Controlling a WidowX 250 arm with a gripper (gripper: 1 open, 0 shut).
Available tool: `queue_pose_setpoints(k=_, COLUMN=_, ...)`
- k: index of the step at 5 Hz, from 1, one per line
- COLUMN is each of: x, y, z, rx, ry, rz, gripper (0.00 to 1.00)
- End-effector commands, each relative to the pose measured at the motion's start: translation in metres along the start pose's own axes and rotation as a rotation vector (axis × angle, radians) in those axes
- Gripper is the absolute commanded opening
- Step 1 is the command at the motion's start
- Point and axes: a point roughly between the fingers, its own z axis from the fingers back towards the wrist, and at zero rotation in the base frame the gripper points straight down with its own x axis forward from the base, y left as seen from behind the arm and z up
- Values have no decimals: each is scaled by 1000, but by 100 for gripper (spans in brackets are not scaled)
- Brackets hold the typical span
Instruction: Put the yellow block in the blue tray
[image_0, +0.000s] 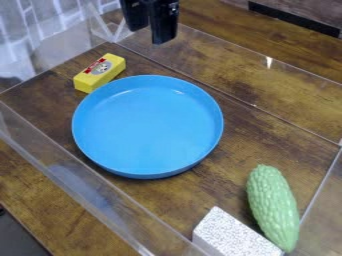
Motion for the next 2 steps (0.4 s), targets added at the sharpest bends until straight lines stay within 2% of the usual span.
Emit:
queue_pose_setpoints(k=1, x=3, y=10, z=22, rx=27, ry=-50, rz=32, gripper=100)
queue_pose_setpoints(k=2, x=7, y=10, z=19, rx=22, ry=-40, rz=60, gripper=100)
